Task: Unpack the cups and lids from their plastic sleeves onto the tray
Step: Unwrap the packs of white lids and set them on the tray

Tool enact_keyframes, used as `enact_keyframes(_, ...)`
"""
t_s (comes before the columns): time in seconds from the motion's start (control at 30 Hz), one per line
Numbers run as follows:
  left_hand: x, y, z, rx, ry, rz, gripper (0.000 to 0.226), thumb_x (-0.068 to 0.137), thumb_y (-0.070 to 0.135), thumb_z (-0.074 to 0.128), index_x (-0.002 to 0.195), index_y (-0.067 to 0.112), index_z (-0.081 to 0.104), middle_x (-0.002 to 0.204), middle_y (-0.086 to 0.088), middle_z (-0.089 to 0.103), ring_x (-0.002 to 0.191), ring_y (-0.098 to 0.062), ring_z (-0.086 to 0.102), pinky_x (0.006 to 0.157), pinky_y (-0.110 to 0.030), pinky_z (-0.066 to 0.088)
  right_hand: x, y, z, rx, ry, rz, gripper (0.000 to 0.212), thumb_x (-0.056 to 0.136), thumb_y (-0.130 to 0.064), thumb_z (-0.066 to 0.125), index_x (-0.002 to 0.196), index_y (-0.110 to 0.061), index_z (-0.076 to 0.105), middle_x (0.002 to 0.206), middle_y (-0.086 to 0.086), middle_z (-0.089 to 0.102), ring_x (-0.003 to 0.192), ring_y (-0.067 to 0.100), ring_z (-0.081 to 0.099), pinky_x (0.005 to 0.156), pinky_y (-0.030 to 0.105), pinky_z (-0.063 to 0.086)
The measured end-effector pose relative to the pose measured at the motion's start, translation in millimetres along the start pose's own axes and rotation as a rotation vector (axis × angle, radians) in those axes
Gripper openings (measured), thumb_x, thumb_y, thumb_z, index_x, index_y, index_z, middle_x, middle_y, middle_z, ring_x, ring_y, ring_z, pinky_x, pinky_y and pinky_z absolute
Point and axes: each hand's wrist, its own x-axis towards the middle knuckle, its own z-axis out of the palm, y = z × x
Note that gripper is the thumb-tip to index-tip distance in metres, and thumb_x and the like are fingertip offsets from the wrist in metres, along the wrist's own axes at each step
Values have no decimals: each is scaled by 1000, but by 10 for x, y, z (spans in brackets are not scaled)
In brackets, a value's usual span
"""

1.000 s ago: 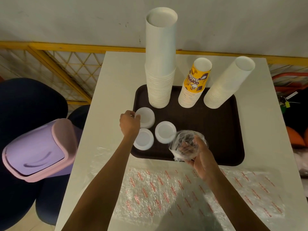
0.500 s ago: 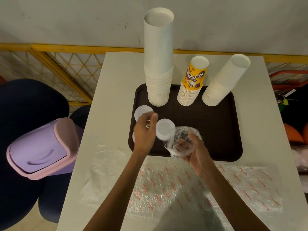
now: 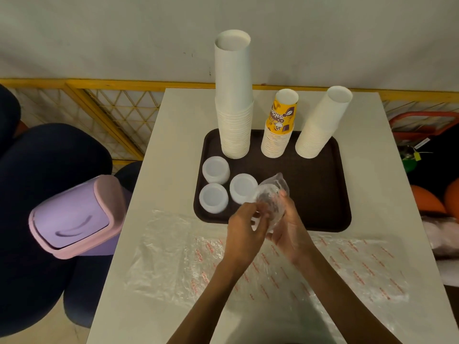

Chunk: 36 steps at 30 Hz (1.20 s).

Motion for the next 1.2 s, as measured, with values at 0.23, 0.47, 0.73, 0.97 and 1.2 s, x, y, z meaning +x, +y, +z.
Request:
enact_keyframes(0.23,-247,285,-102,-380,41,99,21,85,8,53,86,22,69,84,10,72,81,-12,67,75,-22,53,-114,-58,-61,22,74,25,56,83,-37,60,123,2,56,114,21,64,103,29,63,80,33,57)
enact_keyframes(0.47,-91,315,-235,-380,114,-353,25,89,36,61,106,19,62,90,10,66,81,-3,63,67,-13,49,-254,-80,-151,98,9,15,23,86,-29,57,101,-13,65,98,9,72,88,19,70,67,31,56)
enact_keyframes(0.73,-215,294,-70,-26,173,-55,3,86,15,68,87,13,66,76,14,62,69,2,59,64,-7,44,-310,-11,-164,-160,110,6,86,62,-67,70,132,-24,47,126,3,59,113,21,59,87,40,49)
enact_keyframes(0.97,-329,341,17,18,136,198,17,80,16,74,90,20,61,87,8,60,79,1,57,69,-7,46,-396,-105,-171,-115,162,-94,35,79,-25,67,108,-8,61,88,3,69,77,11,69,66,24,53)
enact_keyframes(1.2,-332,523,-72,-416,301,-103,30,78,43,68,94,21,58,83,-2,66,75,-12,64,68,-21,52,-405,-124,-259,25,127,-88,33,72,-22,69,102,-10,63,99,7,70,92,19,67,84,36,54)
